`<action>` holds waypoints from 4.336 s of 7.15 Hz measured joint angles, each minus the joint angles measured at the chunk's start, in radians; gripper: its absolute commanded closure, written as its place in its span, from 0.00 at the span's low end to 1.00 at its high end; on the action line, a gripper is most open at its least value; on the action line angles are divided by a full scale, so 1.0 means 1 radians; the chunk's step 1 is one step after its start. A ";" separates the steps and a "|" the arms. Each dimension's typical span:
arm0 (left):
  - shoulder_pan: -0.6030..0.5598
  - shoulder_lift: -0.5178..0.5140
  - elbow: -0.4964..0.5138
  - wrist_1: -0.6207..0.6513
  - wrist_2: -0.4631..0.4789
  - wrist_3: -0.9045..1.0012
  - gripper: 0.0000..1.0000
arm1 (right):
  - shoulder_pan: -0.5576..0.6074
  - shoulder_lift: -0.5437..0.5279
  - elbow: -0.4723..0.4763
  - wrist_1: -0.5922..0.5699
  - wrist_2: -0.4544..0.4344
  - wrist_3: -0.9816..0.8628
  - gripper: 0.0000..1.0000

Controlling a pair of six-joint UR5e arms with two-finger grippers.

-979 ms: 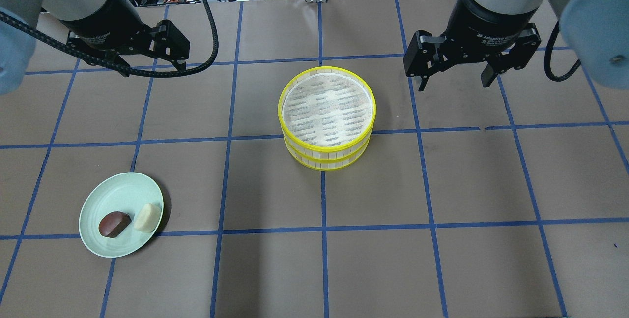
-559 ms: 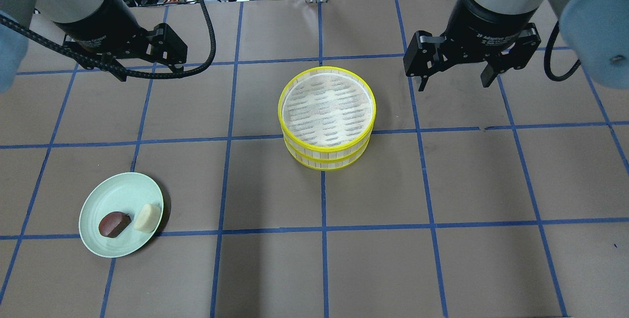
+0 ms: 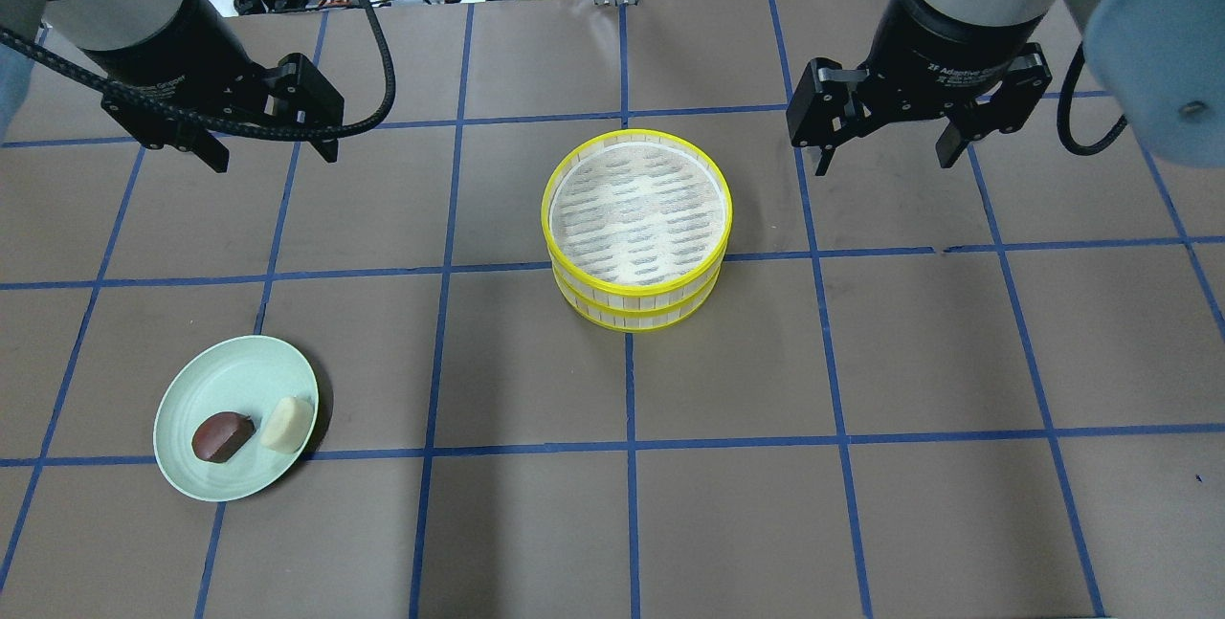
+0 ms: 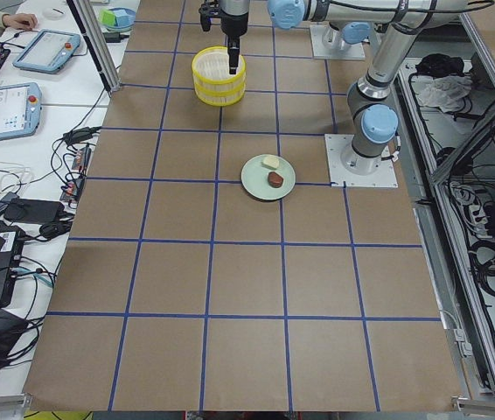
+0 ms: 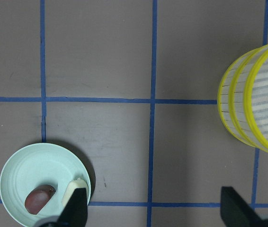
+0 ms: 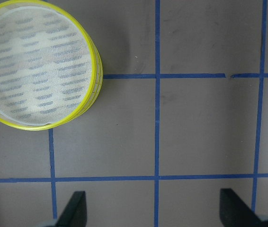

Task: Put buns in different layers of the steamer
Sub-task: 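Move right gripper to steamer top rim while left reaches for white bun, then tilt top steamer tier up with right gripper while left grasps white bun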

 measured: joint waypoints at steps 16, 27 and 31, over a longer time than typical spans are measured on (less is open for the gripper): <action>0.339 -0.301 -0.324 -0.018 0.010 0.660 0.00 | 0.080 0.427 0.076 -0.334 0.024 0.118 1.00; 0.369 -0.401 -0.370 -0.020 0.023 0.701 0.51 | -0.058 -0.015 -0.051 0.139 -0.003 -0.151 1.00; 0.371 -0.400 -0.348 -0.025 0.046 0.697 1.00 | -0.069 -0.016 -0.050 0.169 0.002 -0.145 1.00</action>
